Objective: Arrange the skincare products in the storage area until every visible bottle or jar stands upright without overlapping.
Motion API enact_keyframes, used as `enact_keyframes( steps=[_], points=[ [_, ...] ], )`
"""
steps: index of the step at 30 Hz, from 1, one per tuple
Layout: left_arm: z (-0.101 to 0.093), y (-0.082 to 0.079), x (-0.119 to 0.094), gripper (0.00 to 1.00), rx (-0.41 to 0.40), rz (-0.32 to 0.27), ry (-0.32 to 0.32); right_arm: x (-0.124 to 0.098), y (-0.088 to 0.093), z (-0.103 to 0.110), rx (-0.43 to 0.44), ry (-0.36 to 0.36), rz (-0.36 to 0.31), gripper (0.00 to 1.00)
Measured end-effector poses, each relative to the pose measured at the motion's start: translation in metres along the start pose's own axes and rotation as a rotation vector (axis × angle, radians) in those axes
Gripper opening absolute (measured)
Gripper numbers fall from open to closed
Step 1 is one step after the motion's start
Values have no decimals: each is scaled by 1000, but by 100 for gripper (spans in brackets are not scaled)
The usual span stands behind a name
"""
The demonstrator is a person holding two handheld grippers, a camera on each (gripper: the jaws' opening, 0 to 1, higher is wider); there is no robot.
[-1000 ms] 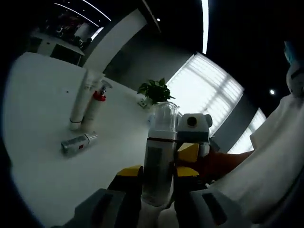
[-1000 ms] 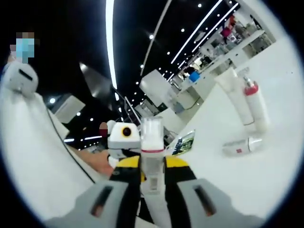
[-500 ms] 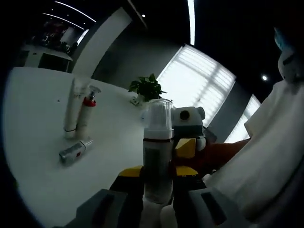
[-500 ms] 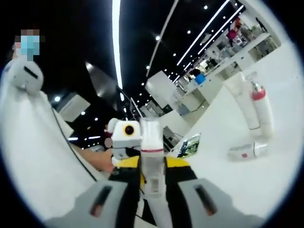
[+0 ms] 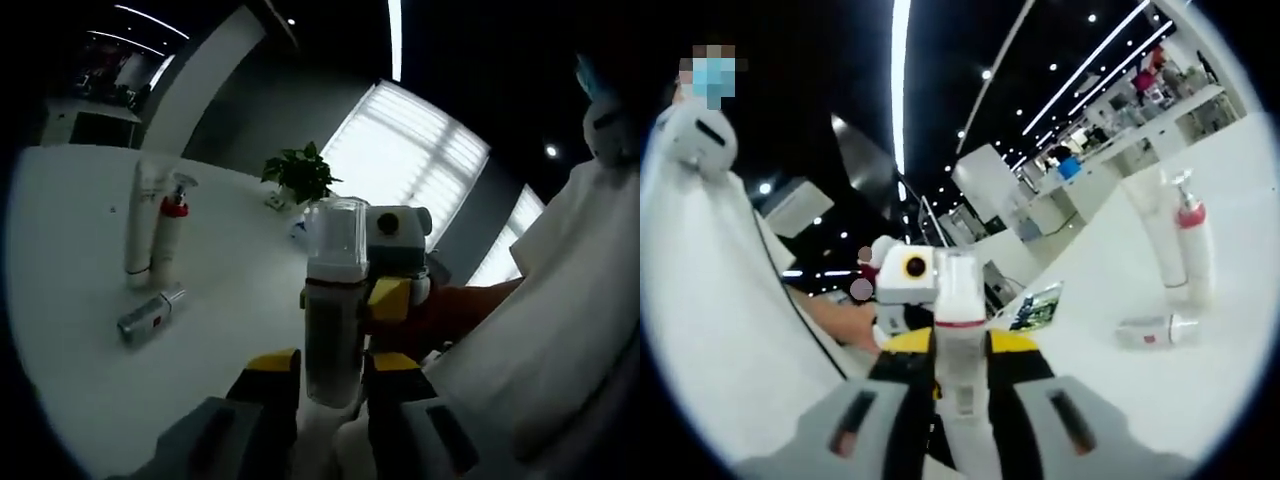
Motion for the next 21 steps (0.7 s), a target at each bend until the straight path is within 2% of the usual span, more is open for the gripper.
enact_keyframes(
  steps=[4,6,8,9,12,18,21],
  points=[
    [4,-2,-10,32,26,7,-16,-6,-3,-2,-20,15,5,17],
    [5,-9,-18,32,30,-17,-20,-10,1,-3,-37,12,62,17],
    [4,-16,-19,32,20,-40,-14,-9,4,0,-33,-4,89,17],
    [3,-20,-19,32,11,-64,-2,-8,5,2,-34,-18,98,17],
    [-2,-27,-16,32,8,-81,20,-6,9,6,-33,-47,120,17],
    [-12,-28,-7,32,20,-76,65,0,12,13,-29,-98,142,17],
    [-18,-26,-7,24,43,-71,122,1,15,16,-25,-120,156,17]
  ],
)
Point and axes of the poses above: the point that each gripper's makers call its tool centre point, and the gripper's own axes: x roughly forward along the fingers, z roughly to its left, y roughly out of its underside, the point moved 6 cm from there along -x, roughly backward along the fingers, and after that the axes turned 12 degrees about -y, right-handed, at the moved point
